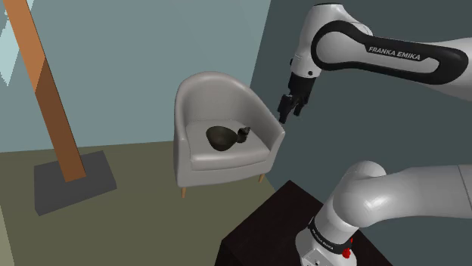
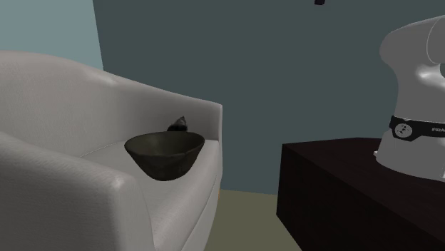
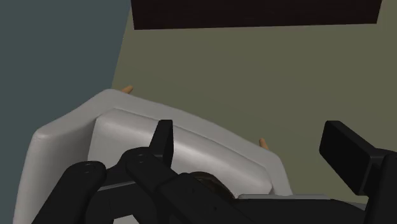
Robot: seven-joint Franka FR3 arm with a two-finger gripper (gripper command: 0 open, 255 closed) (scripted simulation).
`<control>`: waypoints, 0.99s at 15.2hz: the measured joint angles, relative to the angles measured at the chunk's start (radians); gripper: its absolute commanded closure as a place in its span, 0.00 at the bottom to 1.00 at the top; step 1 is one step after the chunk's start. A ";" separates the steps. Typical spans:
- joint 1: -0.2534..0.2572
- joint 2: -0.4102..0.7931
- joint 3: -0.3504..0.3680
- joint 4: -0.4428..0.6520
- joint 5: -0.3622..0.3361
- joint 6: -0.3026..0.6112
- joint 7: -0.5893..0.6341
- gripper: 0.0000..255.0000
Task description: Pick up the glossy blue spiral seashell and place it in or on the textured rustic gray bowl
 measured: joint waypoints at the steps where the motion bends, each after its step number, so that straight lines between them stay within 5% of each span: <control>1: 0.000 0.000 0.000 0.000 0.000 0.000 0.000 0.00; 15: -0.033 0.442 -0.138 0.077 -0.062 0.350 -0.114 0.00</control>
